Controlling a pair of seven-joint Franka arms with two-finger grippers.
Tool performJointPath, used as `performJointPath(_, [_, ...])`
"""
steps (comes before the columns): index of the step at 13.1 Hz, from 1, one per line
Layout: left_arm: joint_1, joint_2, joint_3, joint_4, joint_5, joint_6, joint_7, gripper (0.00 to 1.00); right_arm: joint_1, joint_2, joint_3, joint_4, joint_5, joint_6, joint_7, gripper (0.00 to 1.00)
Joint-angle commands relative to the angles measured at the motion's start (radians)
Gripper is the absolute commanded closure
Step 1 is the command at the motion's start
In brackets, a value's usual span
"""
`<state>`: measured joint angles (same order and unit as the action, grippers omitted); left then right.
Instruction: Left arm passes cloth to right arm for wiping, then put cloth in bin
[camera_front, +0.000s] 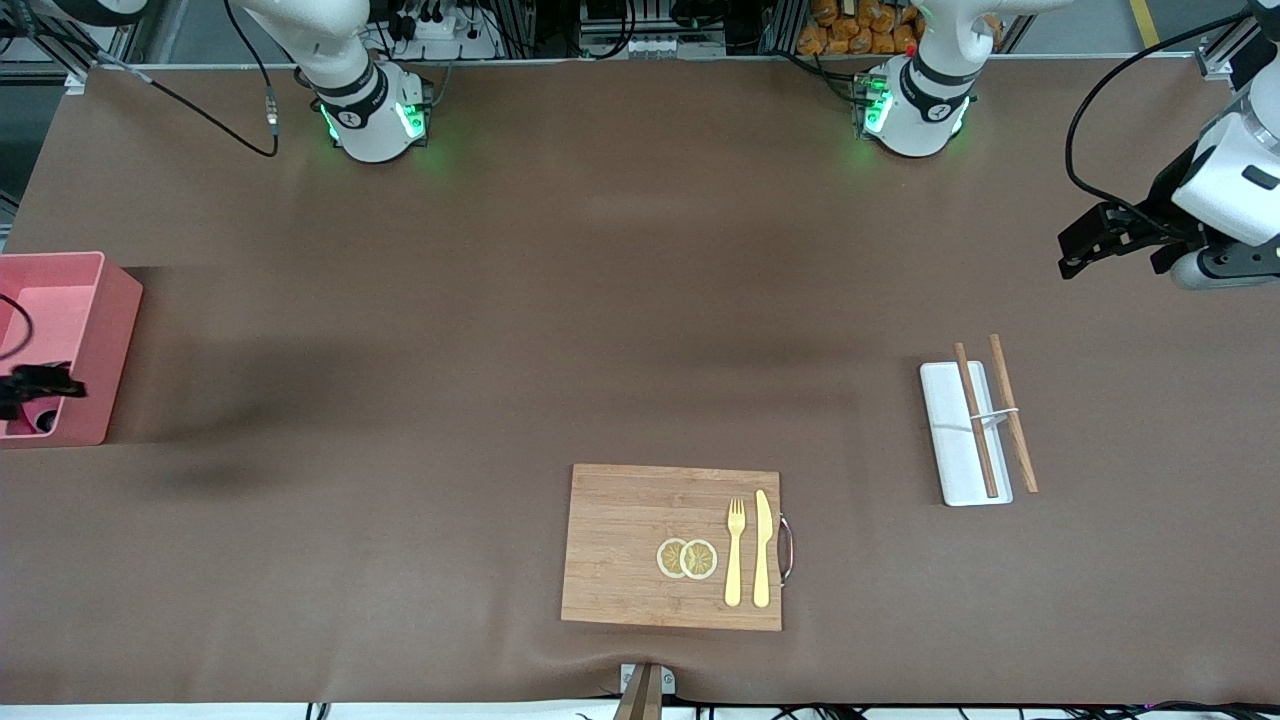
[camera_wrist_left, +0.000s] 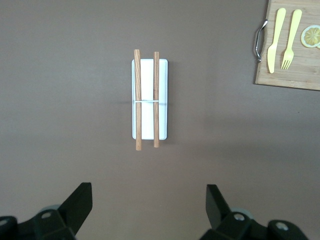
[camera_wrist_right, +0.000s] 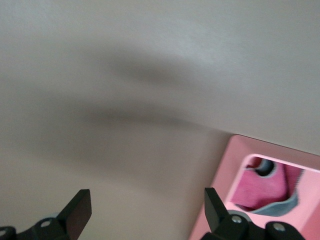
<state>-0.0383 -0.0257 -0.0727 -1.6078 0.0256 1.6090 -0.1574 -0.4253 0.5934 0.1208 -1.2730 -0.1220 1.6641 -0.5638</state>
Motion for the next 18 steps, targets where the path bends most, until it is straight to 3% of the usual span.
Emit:
performJointPath(1, [0.009, -0.023, -0.001, -0.017, -0.016, -0.006, 0.009, 0.0, 0.083, -0.055, -0.006, -0.064, 0.011, -0.004, 0.213, 0.0])
performJointPath(7, [0.012, -0.023, -0.001, -0.018, -0.016, -0.006, 0.013, 0.0, 0.252, -0.246, -0.007, -0.178, 0.064, -0.042, 0.654, 0.0])
performJointPath(15, [0.014, -0.02, 0.004, -0.02, -0.016, -0.006, 0.012, 0.0, 0.26, -0.383, -0.01, -0.175, 0.067, -0.066, 0.66, 0.0])
performJointPath(18, [0.014, -0.02, 0.004, -0.021, -0.016, -0.006, 0.012, 0.0, 0.258, -0.431, -0.035, -0.175, 0.137, -0.095, 0.61, 0.0])
